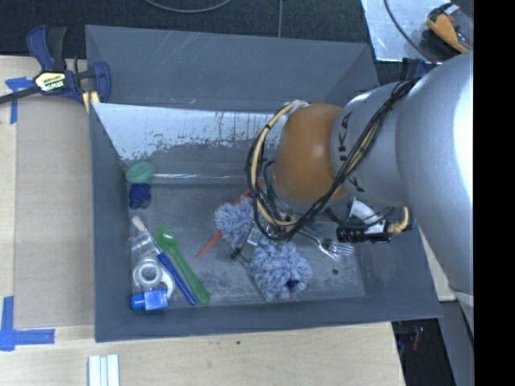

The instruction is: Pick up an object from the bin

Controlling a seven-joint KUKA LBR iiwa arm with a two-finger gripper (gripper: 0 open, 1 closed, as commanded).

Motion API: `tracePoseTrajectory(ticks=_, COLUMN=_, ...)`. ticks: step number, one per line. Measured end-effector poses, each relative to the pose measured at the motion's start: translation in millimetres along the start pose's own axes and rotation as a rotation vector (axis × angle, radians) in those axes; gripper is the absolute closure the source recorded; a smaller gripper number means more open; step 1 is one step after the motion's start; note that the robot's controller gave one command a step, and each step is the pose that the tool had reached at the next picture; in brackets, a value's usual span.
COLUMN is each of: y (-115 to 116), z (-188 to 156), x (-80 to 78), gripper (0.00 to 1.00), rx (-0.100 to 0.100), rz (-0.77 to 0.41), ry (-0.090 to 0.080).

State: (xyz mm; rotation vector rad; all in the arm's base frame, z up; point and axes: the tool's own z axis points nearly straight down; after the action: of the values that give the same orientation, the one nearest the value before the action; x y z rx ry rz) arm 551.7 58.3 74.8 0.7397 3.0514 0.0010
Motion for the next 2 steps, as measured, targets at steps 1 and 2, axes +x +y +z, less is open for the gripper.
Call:
tracePoseTrajectory(ticks=1, y=2.1, z=1.3, x=-9.7, gripper=0.0, rx=-0.005, rz=-0.348, ry=-0.011)
tracePoseTrajectory(ticks=2, y=0.2, z=-0.8, x=-1.5, gripper=1.0, rx=-0.001, rz=-0.012, ry=-0.003)
